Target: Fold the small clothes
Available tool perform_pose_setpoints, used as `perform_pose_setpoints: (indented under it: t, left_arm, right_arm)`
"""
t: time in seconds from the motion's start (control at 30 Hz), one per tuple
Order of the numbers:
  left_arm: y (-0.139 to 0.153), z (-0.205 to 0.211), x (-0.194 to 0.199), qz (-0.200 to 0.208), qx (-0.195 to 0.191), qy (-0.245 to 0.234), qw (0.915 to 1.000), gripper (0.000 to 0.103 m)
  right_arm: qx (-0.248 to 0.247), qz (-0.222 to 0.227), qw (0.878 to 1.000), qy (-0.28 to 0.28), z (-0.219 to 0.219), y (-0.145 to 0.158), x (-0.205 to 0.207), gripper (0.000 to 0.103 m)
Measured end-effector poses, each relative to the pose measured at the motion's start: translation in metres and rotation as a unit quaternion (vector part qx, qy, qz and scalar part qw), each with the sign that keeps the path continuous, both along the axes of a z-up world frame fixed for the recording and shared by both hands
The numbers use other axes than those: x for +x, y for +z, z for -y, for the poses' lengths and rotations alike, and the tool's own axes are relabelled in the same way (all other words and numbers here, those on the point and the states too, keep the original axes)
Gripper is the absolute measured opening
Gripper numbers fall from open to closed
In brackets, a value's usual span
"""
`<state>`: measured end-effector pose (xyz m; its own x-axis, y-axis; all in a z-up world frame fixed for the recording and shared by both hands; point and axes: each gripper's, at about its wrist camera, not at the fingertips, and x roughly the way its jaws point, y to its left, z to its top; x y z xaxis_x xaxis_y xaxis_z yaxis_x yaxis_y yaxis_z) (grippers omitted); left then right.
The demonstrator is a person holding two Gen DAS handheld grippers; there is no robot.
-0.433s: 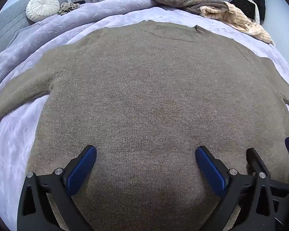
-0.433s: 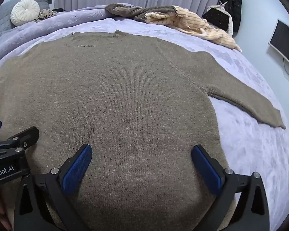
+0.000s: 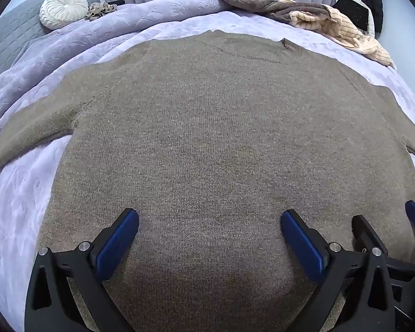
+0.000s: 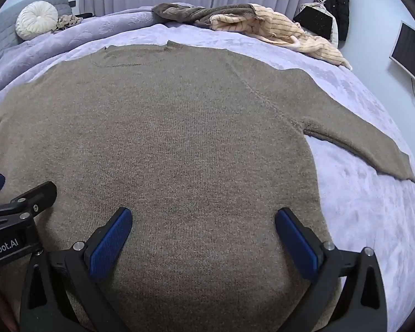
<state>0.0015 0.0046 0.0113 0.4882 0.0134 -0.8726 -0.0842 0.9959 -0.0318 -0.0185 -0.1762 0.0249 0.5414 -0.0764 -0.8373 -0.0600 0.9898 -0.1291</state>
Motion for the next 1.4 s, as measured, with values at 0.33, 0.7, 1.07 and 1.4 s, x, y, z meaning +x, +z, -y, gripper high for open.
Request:
perform_pose_setpoints:
  t: [0.33,0.7,1.07,1.4]
  left_arm:
    - [-0.005,0.002,-0.007,0.002,-0.004,-0.011,0.9999,0.103]
    - [0.001,0.002,0.005,-0.063,0.000,-0.008,0.9980,0.103]
    - [0.027,-0.007,-0.029,-0.053,0.012,0.028,0.9981,0.103]
    - [0.057,-0.021,-0.032,-0.029,0.025,0.040,0.9984,0.103]
  right_arm:
    - [-0.004,-0.010,1.000,0.003,-0.002,-0.001,0.002,0.103]
    - [-0.002,-0.099,0.995,0.019,-0.002,0.005,0.014,0.103]
    - [0.047,-0.068,0.996,0.014,0.007,0.036,-0.010,0.103]
    - [0.029,-0.026,0.999,0.024,-0.009,0.075,-0.013,0.103]
